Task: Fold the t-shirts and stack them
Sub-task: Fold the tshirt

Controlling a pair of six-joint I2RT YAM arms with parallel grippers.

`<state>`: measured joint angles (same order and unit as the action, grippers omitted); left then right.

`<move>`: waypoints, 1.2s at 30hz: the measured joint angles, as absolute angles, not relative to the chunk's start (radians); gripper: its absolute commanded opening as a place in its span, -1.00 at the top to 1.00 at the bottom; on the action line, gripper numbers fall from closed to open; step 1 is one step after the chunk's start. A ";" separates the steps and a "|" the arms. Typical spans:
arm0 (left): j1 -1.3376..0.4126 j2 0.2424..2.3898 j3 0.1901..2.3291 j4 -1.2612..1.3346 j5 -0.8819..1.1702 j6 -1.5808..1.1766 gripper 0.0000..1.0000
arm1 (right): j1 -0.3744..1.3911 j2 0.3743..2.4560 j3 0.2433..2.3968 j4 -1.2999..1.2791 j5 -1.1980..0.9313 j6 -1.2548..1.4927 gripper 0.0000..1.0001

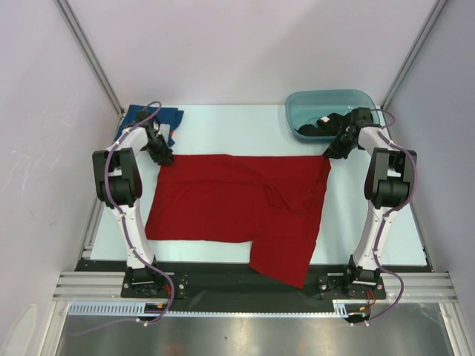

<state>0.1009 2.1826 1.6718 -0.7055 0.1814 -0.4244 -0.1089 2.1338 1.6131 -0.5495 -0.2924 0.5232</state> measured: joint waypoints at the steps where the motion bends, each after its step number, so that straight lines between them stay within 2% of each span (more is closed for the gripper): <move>1: 0.101 2.181 1.671 -0.704 0.181 -0.424 0.39 | -0.109 2.138 1.623 -0.553 -0.287 0.520 0.20; 2: 0.100 2.178 1.667 -0.701 0.180 -0.424 0.37 | -0.109 2.138 1.628 -0.562 -0.282 0.515 0.04; 4: 0.099 2.164 1.647 -0.687 0.178 -0.423 0.32 | -0.105 2.134 1.629 -0.591 -0.265 0.502 -0.09; 5: 0.096 2.152 1.633 -0.686 0.173 -0.421 0.23 | -0.101 2.131 1.629 -0.612 -0.251 0.496 -0.23; 8: 0.089 2.103 1.583 -0.687 0.157 -0.416 0.15 | -0.088 2.090 1.617 -0.698 -0.198 0.468 -0.32; 10: 0.079 2.050 1.541 -0.690 0.149 -0.416 0.13 | -0.068 2.011 1.581 -0.754 -0.180 0.446 -0.33; 14: 0.031 1.924 1.477 -0.677 0.141 -0.416 0.14 | -0.013 1.763 1.415 -0.770 -0.239 0.423 -0.13; 18: -0.035 1.804 1.418 -0.651 0.149 -0.416 0.15 | 0.056 1.562 1.165 -0.705 -0.363 0.413 -0.21; 25: -0.070 1.767 1.364 -0.651 0.168 -0.400 0.16 | 0.112 1.586 0.929 -0.578 -0.440 0.413 -0.28; 31: -0.069 1.767 1.362 -0.662 0.168 -0.385 0.16 | 0.152 1.608 0.910 -0.463 -0.443 0.405 -0.28; 36: -0.069 1.767 1.362 -0.669 0.168 -0.381 0.16 | 0.166 1.608 0.929 -0.463 -0.371 0.385 -0.28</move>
<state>-0.0689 1.7668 1.3621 -0.6693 0.1684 -0.3813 0.1661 1.6081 0.9291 -0.4625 -0.3714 0.3851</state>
